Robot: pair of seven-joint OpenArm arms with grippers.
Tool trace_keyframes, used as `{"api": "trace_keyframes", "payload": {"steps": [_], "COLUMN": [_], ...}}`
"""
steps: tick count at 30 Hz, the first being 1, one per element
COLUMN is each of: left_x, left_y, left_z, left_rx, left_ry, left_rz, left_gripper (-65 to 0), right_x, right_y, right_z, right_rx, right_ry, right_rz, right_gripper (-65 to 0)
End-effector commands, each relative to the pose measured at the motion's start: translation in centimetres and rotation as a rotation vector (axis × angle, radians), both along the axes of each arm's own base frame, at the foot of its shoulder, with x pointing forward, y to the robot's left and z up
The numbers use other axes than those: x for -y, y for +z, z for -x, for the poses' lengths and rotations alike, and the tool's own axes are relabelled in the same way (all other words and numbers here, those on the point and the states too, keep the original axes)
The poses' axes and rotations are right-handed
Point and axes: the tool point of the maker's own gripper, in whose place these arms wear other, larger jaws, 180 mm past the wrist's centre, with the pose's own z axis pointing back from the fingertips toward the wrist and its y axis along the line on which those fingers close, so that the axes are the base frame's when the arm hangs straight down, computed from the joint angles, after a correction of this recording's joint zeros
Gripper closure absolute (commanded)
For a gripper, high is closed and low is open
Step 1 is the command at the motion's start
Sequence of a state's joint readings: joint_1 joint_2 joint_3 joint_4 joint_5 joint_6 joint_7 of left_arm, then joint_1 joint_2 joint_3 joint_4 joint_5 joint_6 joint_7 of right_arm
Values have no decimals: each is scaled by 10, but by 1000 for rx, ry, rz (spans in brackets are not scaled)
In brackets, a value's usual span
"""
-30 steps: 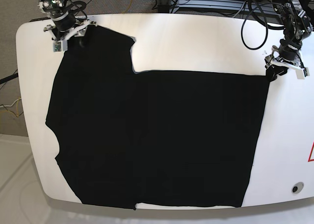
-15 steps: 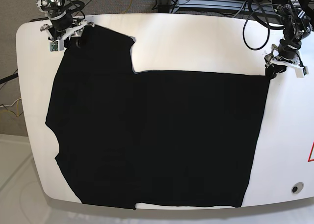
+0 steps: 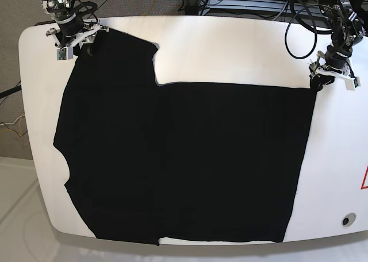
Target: Fold the T-shirt properly
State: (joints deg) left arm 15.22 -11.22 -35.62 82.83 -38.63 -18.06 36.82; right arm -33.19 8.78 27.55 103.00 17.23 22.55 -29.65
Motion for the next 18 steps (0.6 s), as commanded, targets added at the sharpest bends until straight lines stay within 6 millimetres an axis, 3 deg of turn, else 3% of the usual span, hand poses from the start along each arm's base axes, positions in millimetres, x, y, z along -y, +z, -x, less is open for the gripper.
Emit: {"api": "trace_keyframes", "payload": {"steps": [1, 18], "left_x": [-4, 11], "left_y": [14, 14], "left_z": [-9, -18], "left_rx": [43, 60], "left_ry": [-6, -43], "left_rz": [-19, -6], "left_gripper": [-305, -219], "right_x": [0, -1], "right_y": [9, 7], "right_z": [-10, -7], "right_rx": [41, 32], "right_ry": [10, 14], "right_rz": [0, 2], "right_gripper": [-300, -295]}}
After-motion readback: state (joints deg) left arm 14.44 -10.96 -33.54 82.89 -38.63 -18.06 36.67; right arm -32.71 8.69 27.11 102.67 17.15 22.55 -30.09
